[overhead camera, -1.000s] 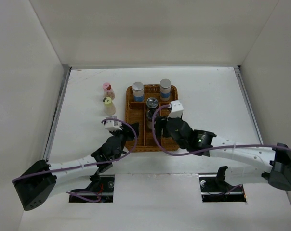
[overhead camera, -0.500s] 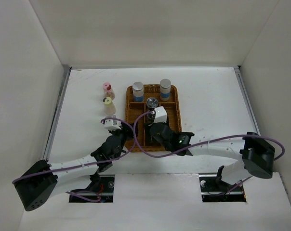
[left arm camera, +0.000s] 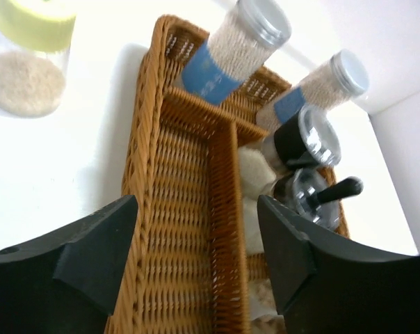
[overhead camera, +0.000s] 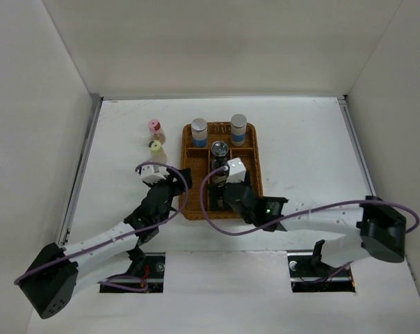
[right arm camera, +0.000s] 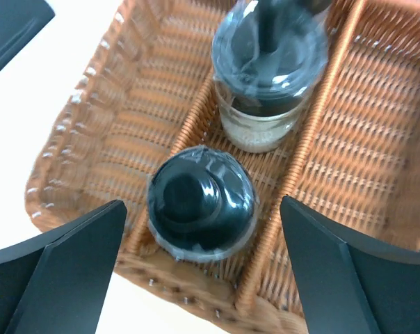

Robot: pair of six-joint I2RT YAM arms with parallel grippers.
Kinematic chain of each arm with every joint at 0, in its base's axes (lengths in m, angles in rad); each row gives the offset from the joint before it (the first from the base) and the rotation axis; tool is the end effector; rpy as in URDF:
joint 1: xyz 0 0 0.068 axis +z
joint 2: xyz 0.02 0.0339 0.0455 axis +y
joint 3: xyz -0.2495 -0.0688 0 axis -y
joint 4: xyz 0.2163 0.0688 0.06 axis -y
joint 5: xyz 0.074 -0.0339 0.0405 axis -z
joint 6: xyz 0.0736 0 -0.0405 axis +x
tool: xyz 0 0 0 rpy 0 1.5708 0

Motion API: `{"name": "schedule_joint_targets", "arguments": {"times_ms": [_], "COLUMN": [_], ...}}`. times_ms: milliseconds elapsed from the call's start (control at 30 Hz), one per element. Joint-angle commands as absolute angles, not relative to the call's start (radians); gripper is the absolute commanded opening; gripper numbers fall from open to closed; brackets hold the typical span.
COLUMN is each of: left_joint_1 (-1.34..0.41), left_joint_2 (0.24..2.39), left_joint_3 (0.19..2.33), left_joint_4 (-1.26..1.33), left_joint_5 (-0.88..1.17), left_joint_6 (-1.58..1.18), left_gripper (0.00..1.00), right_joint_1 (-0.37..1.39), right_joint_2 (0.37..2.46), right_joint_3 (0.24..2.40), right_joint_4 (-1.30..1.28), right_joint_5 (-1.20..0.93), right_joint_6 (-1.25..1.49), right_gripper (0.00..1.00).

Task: Organize the condiment bottles

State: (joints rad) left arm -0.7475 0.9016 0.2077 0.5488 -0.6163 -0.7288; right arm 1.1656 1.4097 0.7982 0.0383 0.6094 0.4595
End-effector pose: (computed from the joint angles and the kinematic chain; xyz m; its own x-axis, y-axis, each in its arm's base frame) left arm 0.1775 -0.1065 0.1976 -0.1692 -0.5842 -0.7938 0.0303 0.8019 -0.5966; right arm 0.1587 0.2632 0.2119 -0.4418 -0.1073 -0.8907 -0.4107 0.9069 0.0944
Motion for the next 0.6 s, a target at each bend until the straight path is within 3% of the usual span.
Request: {"name": "schedule_joint_targets", "arguments": {"times_ms": [0,100,167,233,300,367,467,567], "left_joint_1": [-0.728,-0.702,-0.682,-0.645,-0.608,-0.559,-0.487,-0.420], "left_joint_2": [0.853,0.859,0.871,0.897,0.923,0.962,1.018,1.103], "left_joint_3": [0.310,0.380,0.426,0.468,0.492,0.534,0.616,0.722], "left_joint_4": [0.438,0.324,0.241,0.161,0.120,0.085,0.046,0.022], "left_joint_5": [-0.621,-0.649,-0.673,-0.718,-0.739,-0.742,-0.730,-0.668], "left_joint_6": [-0.718,-0.686,-0.684,-0.683,-0.683,-0.670,-0.638,-0.574], "left_gripper": [0.71,0.75,0.77,0.79,0.81,0.82,0.85,0.87], "right_joint_1": [1.171,1.104,1.032,0.969,0.908,0.857,0.783,0.736], "right_joint_2": [1.237,1.091,1.002,0.935,0.890,0.871,0.868,0.867], "right_joint_3": [0.767,0.709,0.681,0.678,0.690,0.690,0.638,0.549], "right_joint_4": [0.120,0.149,0.179,0.184,0.173,0.167,0.179,0.231], "right_joint_5": [0.611,0.578,0.542,0.520,0.515,0.515,0.520,0.490], "right_joint_6": [0.417,0.405,0.414,0.426,0.434,0.446,0.462,0.483], "right_gripper": [1.00,0.98,0.90,0.71,0.41,0.27,0.28,0.50]}}
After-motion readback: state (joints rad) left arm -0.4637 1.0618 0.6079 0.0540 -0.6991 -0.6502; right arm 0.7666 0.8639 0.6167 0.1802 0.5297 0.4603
